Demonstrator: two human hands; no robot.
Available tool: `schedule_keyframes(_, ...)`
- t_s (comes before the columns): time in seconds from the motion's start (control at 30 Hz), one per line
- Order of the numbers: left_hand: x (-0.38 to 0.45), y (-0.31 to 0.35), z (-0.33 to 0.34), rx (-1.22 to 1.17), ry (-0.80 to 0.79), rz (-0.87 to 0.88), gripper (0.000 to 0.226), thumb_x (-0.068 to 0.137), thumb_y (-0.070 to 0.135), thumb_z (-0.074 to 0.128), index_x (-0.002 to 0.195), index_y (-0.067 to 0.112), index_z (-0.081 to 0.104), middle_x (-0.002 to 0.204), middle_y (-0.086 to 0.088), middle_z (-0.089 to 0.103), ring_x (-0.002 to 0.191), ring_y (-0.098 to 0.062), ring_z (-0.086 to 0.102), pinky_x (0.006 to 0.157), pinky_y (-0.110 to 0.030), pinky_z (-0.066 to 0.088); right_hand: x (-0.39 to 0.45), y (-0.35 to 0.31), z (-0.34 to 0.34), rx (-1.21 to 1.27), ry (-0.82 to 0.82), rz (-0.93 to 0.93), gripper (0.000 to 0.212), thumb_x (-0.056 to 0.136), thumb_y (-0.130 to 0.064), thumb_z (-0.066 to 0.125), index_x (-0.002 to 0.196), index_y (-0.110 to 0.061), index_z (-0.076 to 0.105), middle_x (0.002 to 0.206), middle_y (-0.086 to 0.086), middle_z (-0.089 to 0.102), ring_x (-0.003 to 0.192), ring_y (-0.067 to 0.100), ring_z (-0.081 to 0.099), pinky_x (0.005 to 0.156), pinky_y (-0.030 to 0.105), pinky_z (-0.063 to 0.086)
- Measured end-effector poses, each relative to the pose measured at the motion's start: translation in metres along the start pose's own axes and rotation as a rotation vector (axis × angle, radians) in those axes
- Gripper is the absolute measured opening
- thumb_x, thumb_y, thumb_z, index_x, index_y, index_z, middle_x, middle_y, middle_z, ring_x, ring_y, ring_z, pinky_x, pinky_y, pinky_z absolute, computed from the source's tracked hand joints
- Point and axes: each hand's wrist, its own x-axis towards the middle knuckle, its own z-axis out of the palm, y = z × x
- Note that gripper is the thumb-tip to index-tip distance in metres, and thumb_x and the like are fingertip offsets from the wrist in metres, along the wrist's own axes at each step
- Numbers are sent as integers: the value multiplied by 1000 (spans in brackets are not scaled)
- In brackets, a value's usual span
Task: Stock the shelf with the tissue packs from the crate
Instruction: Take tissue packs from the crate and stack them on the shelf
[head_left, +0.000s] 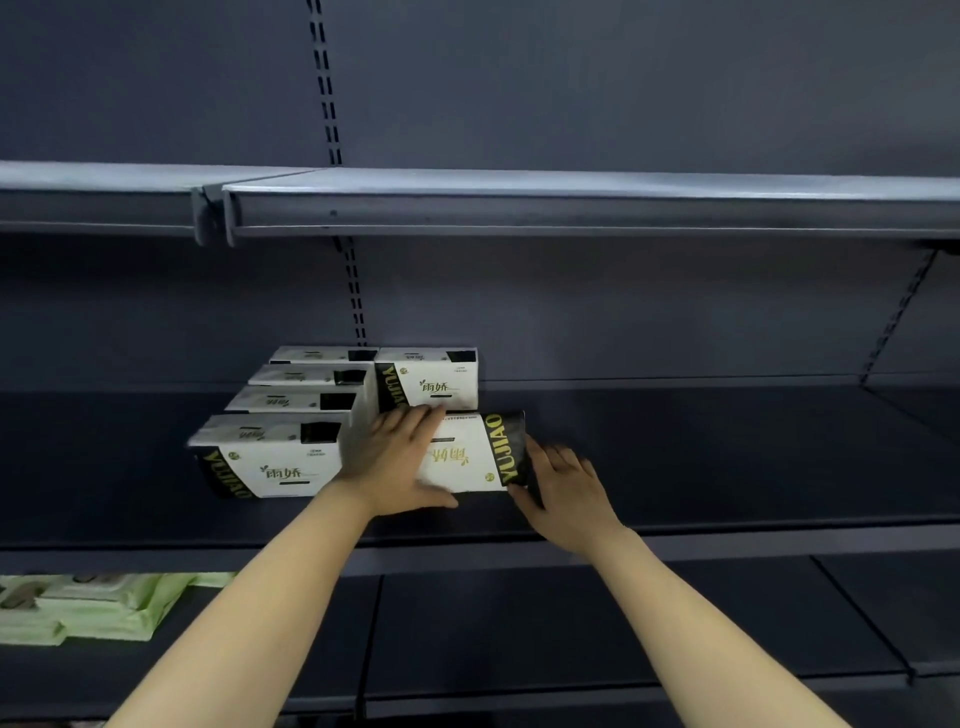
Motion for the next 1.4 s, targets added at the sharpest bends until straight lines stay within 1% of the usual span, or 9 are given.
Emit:
schedule_keyframes(0.27, 33, -1, 1, -150, -202, -167, 114, 63, 82, 57, 148, 20, 15, 150, -6, 29, 135, -29, 29, 111, -39, 25, 16, -8, -2, -35, -36, 121, 52, 100, -43, 28, 145, -16, 29, 142, 3, 44, 131, 22, 34, 106, 36, 25)
schedule_keyframes(0.47, 35, 7, 1, -234, -329, -390, 117, 67, 90, 35, 148, 7, 18, 150, -12, 31, 134, -31, 36, 106, -37, 36, 26, -15, -6, -98, 13, 176, 47, 96, -40, 41, 135, -14, 38, 136, 6, 47, 125, 25, 42, 101, 35, 32)
schedule_keyframes(0.63, 31, 20, -13, -257, -290, -411, 77, 88, 72, 27, 111, 5, 58, 106, -12, 62, 96, -28, 60, 84, -36, 51, 32, -22, -9, -108, 26, 204, 43, 96, -39, 41, 132, -15, 44, 132, 6, 49, 123, 26, 43, 100, 37, 33)
schedule_keyframes(0.73, 30, 26, -15, -442, -279, -484, 52, 94, 59, 37, 82, 10, 53, 75, -5, 56, 68, -23, 61, 67, -31, 55, 33, -27, -9, -132, 17, 172, 37, 96, -35, 41, 126, -16, 51, 129, 5, 51, 121, 25, 44, 99, 37, 33)
schedule_keyframes(0.83, 28, 33, -14, -531, -275, -548, 52, 94, 55, 41, 75, 9, 51, 84, -9, 60, 54, -20, 61, 48, -24, 51, 32, -30, -10, -141, 22, 178, 33, 96, -29, 40, 122, -16, 55, 126, 5, 53, 118, 25, 45, 97, 36, 34)
schedule_keyframes(0.97, 26, 40, -12, -597, -231, -615, 53, 94, 53, 46, 96, 1, 58, 101, -13, 62, 63, -25, 66, 53, -29, 56, 29, -27, -19, -129, 83, 197, 32, 96, -26, 38, 118, -14, 58, 121, 6, 57, 114, 26, 49, 94, 36, 35)
schedule_keyframes(1.13, 25, 42, -16, -710, -223, -651, 40, 98, 41, 43, 91, 3, 56, 81, -11, 63, 65, -27, 67, 64, -37, 59, 31, -36, -35, -88, 68, 45, 37, 97, -37, 36, 110, -13, 61, 113, 7, 61, 112, 28, 50, 90, 35, 34)
schedule_keyframes(1.3, 17, 25, -15, -162, -122, -490, 33, 100, 31, 38, 105, 10, 62, 103, -9, 65, 95, -27, 62, 78, -32, 50, 29, -49, -33, -120, -81, 9, 64, 86, -67, 40, 128, -19, 51, 130, 4, 50, 122, 27, 42, 97, 39, 30)
schedule_keyframes(1.4, 17, 18, -14, -37, -107, -424, 32, 97, 25, 46, 126, 12, 48, 124, -8, 56, 116, -27, 52, 83, -32, 42, 30, -51, -31, -72, -150, 33, 68, 83, -65, 48, 135, -21, 43, 135, 4, 42, 122, 29, 40, 100, 42, 31)
